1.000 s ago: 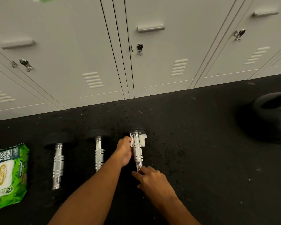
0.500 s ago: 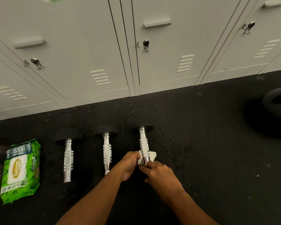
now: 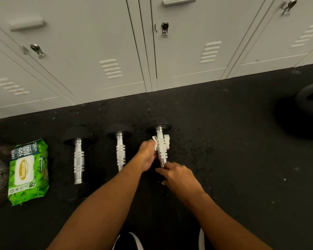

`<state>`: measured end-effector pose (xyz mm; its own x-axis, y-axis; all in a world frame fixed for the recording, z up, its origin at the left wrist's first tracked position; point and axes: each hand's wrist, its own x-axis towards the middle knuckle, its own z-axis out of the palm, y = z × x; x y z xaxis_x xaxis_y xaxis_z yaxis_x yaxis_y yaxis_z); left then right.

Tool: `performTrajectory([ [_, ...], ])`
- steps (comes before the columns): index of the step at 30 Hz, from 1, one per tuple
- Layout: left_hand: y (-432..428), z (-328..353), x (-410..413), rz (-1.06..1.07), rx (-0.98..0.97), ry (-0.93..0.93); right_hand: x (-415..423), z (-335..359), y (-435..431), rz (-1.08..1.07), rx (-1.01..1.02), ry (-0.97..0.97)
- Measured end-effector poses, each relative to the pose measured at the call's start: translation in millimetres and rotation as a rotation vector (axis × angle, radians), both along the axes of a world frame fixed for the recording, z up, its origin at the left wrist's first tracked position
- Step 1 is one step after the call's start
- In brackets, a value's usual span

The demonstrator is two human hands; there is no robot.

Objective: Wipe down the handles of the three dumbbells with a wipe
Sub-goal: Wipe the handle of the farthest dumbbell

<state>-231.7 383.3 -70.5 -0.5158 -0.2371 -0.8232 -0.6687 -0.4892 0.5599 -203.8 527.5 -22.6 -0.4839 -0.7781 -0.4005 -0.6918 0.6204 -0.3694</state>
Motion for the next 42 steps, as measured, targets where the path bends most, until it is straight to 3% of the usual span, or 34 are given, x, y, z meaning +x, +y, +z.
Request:
performTrajectory([
  [7, -1, 3, 43, -0.366, -0.059, -0.122, 0, -1, 1, -0.006, -0.016, -0.008],
  [11, 2, 4, 36, -0.276, -0.086, -0.132, 0, -1, 1, -0.007, -0.013, -0.009],
  [16, -1, 8, 1, 0.018, -0.033, -0.032, 0, -3, 0, -0.005, -0.004, -0.021],
  [20, -10, 8, -18, 0.091, -0.018, 0.026, -1, -7, 0, 0.005, 0.008, -0.022],
  [24, -11, 8, -14, 0.01, -0.016, 0.032, -2, -8, 0, 0.011, 0.015, -0.03],
  [34, -8, -10, 44, -0.491, -0.06, -0.006, -1, -6, 1, 0.007, -0.008, -0.016],
  [42, -2, -6, 28, -0.297, -0.074, 0.021, 0, -8, 1, -0.009, -0.012, -0.015],
])
